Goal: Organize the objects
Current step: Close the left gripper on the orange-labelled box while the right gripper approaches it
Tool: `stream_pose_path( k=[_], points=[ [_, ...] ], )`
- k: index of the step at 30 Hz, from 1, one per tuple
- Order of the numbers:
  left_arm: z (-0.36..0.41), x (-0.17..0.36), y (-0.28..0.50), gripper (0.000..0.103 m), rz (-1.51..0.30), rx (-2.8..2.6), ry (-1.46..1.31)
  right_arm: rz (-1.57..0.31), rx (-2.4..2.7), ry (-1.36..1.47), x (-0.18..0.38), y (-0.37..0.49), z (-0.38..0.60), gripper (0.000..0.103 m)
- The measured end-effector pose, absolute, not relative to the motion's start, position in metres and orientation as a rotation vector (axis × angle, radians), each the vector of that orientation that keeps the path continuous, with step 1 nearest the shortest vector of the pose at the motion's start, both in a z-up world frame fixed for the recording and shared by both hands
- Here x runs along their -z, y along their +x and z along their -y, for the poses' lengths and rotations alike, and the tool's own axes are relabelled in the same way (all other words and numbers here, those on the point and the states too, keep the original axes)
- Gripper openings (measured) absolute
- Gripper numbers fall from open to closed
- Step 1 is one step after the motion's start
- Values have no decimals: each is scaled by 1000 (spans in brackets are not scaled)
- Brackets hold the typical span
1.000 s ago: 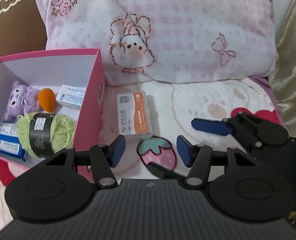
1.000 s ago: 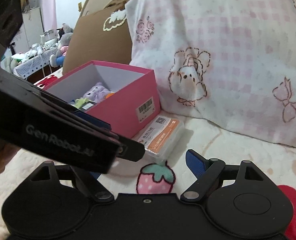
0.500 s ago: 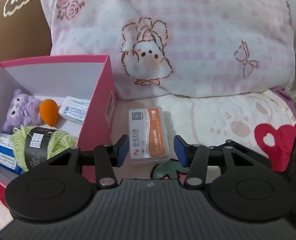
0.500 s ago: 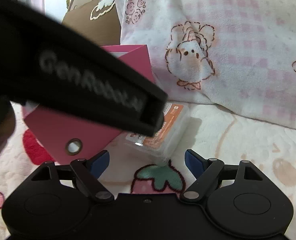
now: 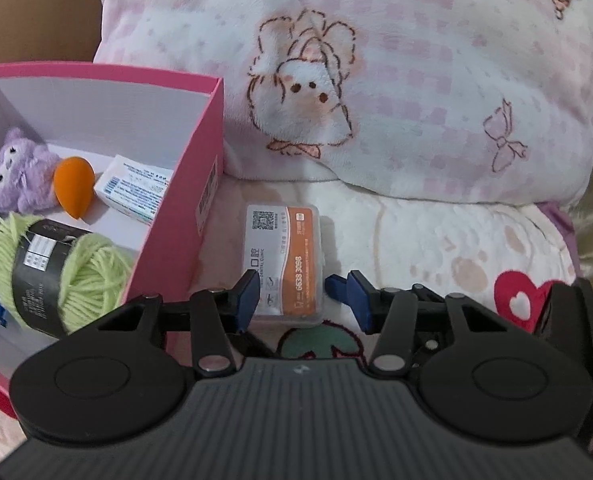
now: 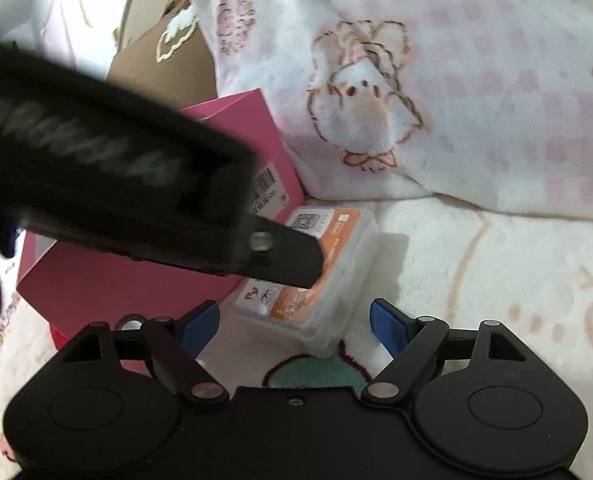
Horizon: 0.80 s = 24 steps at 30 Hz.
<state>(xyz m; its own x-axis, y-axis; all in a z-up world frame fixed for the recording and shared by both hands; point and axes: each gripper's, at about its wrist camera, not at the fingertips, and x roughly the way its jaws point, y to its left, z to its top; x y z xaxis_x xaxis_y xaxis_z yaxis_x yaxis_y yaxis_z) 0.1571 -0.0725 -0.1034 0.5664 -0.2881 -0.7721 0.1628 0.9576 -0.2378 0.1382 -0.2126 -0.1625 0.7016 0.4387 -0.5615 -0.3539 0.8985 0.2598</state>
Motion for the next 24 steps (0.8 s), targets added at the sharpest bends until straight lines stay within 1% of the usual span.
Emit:
stream_pose_path(
  k=[4, 9, 14, 18, 20, 24],
  points=[
    [64, 119, 169, 48, -990, 268, -256, -663, -417, 85, 167, 141, 204, 85],
    [63, 126, 169, 48, -983, 270, -290, -660, -397, 62, 165, 139, 204, 75],
    [63, 125, 169, 48, -972, 279, -300, -651, -375, 28, 163, 131, 207, 73],
    [69, 125, 171, 52, -955, 273, -265, -652, -369, 22, 163, 124, 212, 72],
    [72, 126, 173, 56, -960, 267, -261, -658, -368, 25, 163, 121, 215, 72],
    [74, 130, 171, 56, -979, 281, -277, -684, -375, 53, 160, 116, 226, 71]
  ],
)
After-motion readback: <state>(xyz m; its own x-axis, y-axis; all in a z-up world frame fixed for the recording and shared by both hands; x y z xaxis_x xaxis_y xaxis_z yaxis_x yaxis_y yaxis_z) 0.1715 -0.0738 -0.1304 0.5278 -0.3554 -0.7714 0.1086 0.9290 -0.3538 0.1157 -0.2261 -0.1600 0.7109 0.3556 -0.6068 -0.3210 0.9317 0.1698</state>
